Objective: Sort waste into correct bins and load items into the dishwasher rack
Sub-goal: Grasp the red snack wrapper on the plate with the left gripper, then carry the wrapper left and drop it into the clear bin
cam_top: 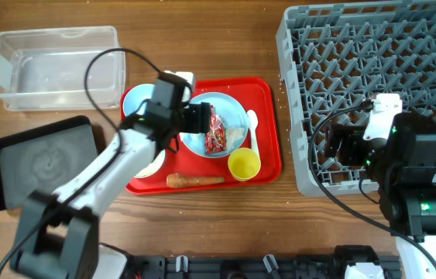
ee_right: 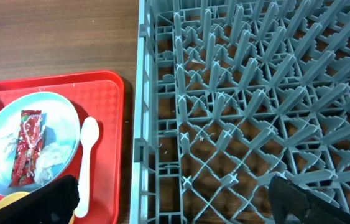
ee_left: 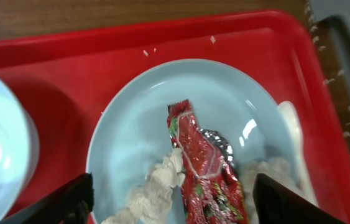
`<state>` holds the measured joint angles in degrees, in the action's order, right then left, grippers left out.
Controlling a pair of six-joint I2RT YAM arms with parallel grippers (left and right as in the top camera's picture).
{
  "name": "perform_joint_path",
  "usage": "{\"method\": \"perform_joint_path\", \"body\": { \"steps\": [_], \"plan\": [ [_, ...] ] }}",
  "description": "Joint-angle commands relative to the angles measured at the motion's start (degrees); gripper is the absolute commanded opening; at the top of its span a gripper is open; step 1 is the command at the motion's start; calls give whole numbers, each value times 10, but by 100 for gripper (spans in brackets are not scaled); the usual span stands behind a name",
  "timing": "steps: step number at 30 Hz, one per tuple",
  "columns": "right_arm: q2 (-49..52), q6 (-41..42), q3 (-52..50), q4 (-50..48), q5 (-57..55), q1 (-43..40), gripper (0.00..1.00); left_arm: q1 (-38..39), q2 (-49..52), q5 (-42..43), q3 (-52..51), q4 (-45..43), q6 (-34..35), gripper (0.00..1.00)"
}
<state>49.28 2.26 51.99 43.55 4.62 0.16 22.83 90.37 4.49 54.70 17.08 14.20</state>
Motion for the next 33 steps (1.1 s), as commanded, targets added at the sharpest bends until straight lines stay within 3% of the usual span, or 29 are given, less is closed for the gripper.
{"method": "perform_joint_path", "body": {
  "steps": [1,5,7,11,15,18,23,28,33],
  "plan": [
    [0,-7,10,-2,-8,-2,100,19,53,-66,10,-16,-3,70],
    [0,-7,10,-2,-8,-2,100,19,79,-67,10,-22,-3,46],
    [0,-7,10,-2,-8,-2,100,20,83,-66,10,-28,-3,27],
    [0,-7,10,-2,-8,-2,100,26,101,-65,10,-28,-3,25],
    [0,-8,10,-2,-8,-2,100,31,100,-66,10,-41,-3,4],
    [0,-8,10,-2,-8,-2,100,30,81,-75,21,-39,-5,4],
    [0,-8,10,-2,-8,-2,100,-5,-35,-179,57,-25,-5,4],
    [0,-7,10,-2,-8,-2,100,-150,-98,-198,57,-100,-5,4],
    [0,-7,10,-2,-8,-2,100,-282,-19,-172,57,-209,-4,6]
  ]
}}
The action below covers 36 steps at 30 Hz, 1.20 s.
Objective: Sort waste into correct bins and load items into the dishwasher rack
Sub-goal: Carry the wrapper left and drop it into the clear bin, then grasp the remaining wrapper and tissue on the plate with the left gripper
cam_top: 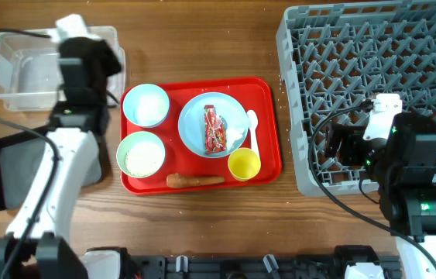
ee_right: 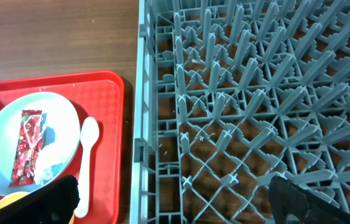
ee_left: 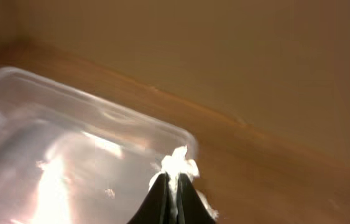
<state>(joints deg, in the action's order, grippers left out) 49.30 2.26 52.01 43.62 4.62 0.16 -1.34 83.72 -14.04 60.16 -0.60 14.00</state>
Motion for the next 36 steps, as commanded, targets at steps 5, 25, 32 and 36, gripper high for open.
{"method": "perform_joint_path", "body": {
  "steps": [5,25,32,36],
  "plan": [
    [0,-7,10,0,-8,-2,100,-81,162,25,2,-121,-3,66],
    [0,-7,10,1,-8,-2,100,214,54,92,6,209,32,78],
    [0,-6,10,5,-7,-2,100,266,165,262,5,242,32,84],
    [0,-6,10,6,-7,-2,100,266,212,280,5,238,32,80]
  ]
}}
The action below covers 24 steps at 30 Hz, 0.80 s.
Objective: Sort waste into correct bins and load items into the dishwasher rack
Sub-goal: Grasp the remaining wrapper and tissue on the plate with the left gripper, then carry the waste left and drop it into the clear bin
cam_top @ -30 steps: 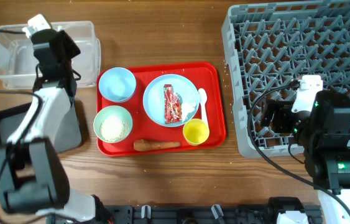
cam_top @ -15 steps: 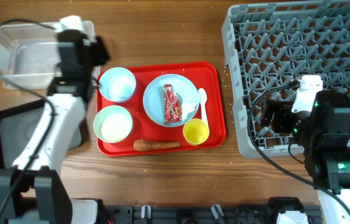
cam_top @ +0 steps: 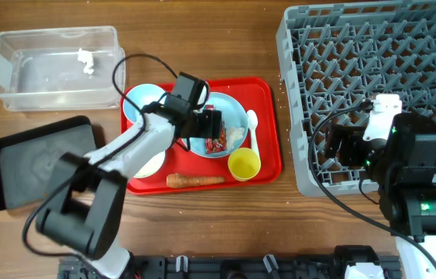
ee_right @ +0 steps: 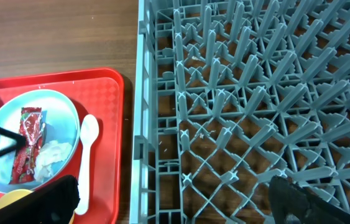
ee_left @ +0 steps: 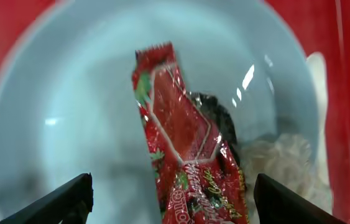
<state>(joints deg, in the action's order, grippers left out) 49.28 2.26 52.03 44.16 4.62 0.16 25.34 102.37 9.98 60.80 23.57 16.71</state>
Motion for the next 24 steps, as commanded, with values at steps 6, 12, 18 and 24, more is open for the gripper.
{"method": "perform_joint_path", "body": {
  "steps": [6,12,18,24],
  "plan": [
    [0,-6,10,1,-7,-2,100,0,42,48,-1,-11,5,29],
    [0,-6,10,1,-8,-2,100,-1,42,47,-1,-21,5,4],
    [0,-6,10,1,-8,-2,100,-9,23,19,0,-25,2,4],
    [0,-6,10,0,-8,-2,100,-101,-120,-26,0,-17,0,4]
  ]
}}
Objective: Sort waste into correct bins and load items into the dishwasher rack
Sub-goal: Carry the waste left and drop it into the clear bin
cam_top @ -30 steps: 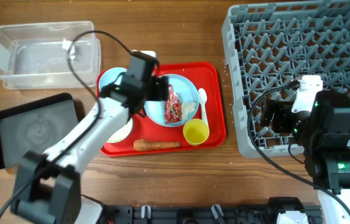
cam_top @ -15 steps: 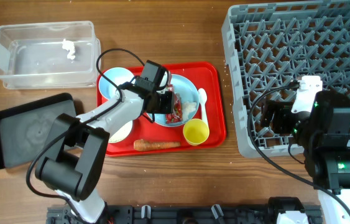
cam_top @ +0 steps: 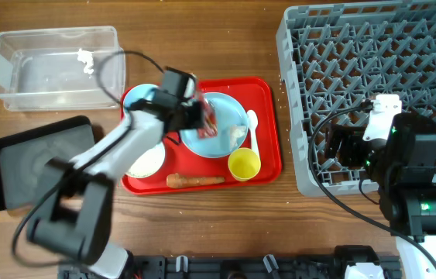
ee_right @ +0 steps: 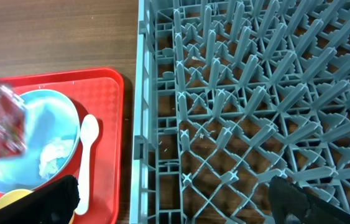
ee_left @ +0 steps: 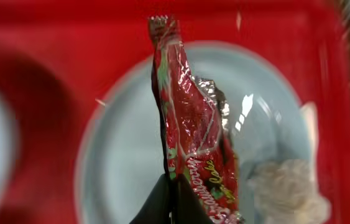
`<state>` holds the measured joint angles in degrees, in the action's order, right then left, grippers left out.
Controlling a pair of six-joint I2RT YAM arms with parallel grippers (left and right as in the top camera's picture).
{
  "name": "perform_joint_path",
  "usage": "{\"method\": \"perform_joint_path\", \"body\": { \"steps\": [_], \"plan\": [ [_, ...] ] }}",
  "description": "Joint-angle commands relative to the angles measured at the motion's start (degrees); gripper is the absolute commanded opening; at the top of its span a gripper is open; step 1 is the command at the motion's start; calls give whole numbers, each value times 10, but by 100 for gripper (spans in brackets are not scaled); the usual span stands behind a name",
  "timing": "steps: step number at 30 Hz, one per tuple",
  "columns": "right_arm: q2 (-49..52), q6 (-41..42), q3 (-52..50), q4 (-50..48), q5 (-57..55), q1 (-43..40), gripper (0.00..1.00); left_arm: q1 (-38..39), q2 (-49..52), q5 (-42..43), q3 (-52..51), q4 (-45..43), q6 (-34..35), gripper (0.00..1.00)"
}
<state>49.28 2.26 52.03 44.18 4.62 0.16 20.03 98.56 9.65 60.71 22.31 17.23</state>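
My left gripper [ee_left: 173,200] is shut on a red snack wrapper [ee_left: 190,137], which hangs just above the light blue plate [ee_left: 119,162]. Overhead, the wrapper [cam_top: 208,118] is over the plate's left part [cam_top: 221,143] on the red tray [cam_top: 268,97]. A wad of white tissue [cam_top: 238,136] lies on the plate. Beside the plate are a white spoon [cam_top: 252,128] and a yellow cup [cam_top: 244,163]. My right gripper [ee_right: 171,205] stands open over the grey dishwasher rack [cam_top: 380,85], holding nothing.
A clear bin [cam_top: 55,66] at the back left holds a white tissue scrap [cam_top: 86,60]. A black bin [cam_top: 39,159] lies in front of it. The tray also carries two bowls [cam_top: 148,161] and a carrot [cam_top: 194,180].
My left gripper was open over the wrapper lying on the plate. It is now shut on the wrapper, which is lifted off the plate and shifted left. The right arm has not moved.
My left gripper first hovered open over the plate with wrapper and tissue. Then it was over the clear bin, shut on a tissue piece. Later that tissue lay in the bin and the gripper was open over the plate again. Now it holds the wrapper.
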Motion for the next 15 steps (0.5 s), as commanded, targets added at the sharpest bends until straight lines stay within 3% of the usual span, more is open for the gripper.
{"method": "perform_joint_path", "body": {
  "steps": [1,7,15],
  "plan": [
    [0,-6,10,0,-8,-2,100,-68,-104,-23,1,-9,-11,4],
    [0,-6,10,0,-8,-2,100,-227,-159,-113,1,-111,-29,4],
    [0,-6,10,0,-7,-2,100,-346,-40,-113,1,-260,-29,4]
  ]
}}
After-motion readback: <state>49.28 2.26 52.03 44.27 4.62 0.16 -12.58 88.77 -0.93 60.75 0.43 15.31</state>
